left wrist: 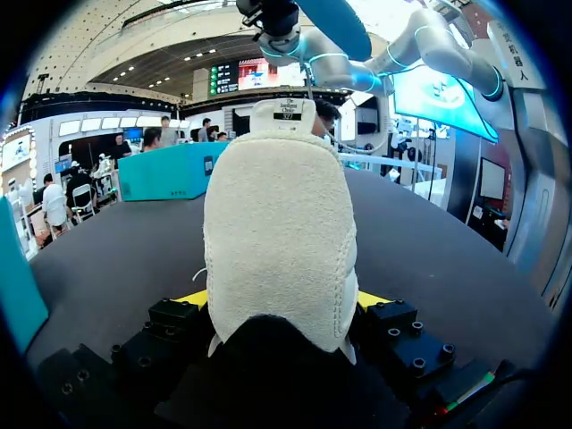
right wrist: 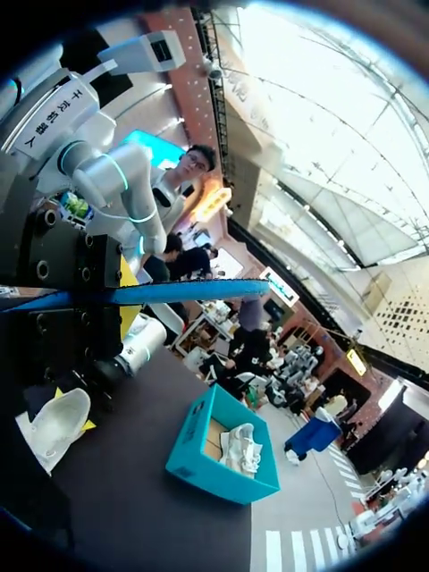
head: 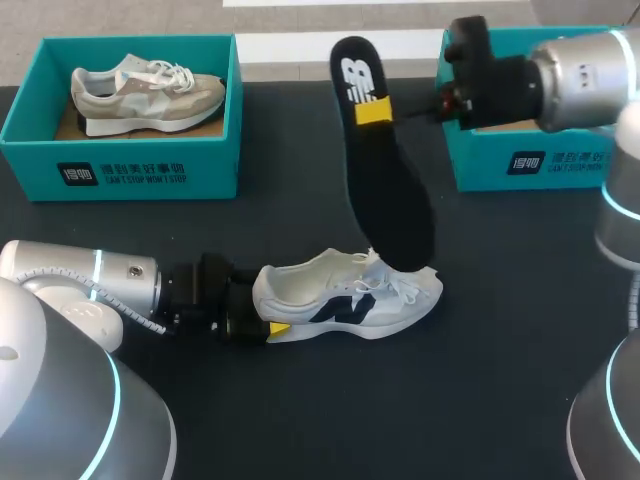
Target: Take the shoe out of the shoebox, open the shoe tongue, remove and reinsert the insole, then place the shoe into the shoebox
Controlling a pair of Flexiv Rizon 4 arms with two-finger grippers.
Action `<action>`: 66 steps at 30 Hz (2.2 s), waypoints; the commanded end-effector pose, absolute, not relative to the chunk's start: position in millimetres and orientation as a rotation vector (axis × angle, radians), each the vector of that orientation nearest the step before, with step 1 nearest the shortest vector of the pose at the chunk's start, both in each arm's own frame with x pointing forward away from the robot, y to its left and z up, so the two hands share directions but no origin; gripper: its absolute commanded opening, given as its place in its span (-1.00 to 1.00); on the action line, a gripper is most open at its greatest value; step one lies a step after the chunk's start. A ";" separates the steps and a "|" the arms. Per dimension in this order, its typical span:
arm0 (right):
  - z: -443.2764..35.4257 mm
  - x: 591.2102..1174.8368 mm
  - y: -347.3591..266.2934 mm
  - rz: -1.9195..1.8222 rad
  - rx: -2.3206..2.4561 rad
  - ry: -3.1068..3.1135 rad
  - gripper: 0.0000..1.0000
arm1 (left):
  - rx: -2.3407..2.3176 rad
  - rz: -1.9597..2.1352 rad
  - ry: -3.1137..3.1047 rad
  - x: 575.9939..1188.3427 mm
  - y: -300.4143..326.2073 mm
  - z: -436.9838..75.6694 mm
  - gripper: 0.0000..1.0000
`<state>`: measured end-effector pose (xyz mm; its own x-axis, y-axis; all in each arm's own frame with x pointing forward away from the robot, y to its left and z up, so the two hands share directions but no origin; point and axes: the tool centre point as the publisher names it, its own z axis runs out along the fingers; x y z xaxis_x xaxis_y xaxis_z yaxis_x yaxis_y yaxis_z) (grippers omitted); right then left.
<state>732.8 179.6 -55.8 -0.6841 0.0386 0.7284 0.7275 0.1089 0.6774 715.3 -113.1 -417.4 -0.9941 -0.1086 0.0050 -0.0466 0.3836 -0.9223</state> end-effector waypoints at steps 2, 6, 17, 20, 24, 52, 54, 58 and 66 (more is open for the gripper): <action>-45.8 721.8 165.9 -1.611 -0.854 -1.920 -1.00 | -0.145 -1.704 2.570 714.9 -115.4 -424.8 -1.00; -45.8 721.8 165.9 -1.611 -0.854 -1.920 -1.00 | -0.145 -1.704 2.570 714.9 -115.4 -424.8 -1.00; -30.0 707.9 140.4 -1.654 -0.922 -1.834 -1.00 | -0.145 -1.704 2.570 714.9 -115.4 -424.8 -1.00; -22.3 702.1 136.2 -1.652 -0.937 -1.824 -1.00 | -0.145 -1.704 2.570 714.9 -115.4 -424.8 -1.00; -15.2 695.2 142.3 -1.677 -0.969 -1.757 -1.00 | -0.145 -1.704 2.570 714.9 -115.4 -424.8 -1.00; -13.0 643.8 181.4 -1.704 -0.985 -1.716 -1.00 | -0.145 -1.704 2.570 714.9 -115.4 -424.8 -1.00; -12.3 641.9 181.6 -1.705 -0.985 -1.717 -1.00 | -0.145 -1.704 2.570 714.9 -115.4 -424.8 -1.00; -11.6 638.6 182.3 -1.693 -0.965 -1.746 -1.00 | -0.145 -1.704 2.570 714.9 -115.4 -424.8 -1.00; -11.6 638.6 182.3 -1.693 -0.965 -1.746 -1.00 | -0.145 -1.704 2.570 714.9 -115.4 -424.8 -1.00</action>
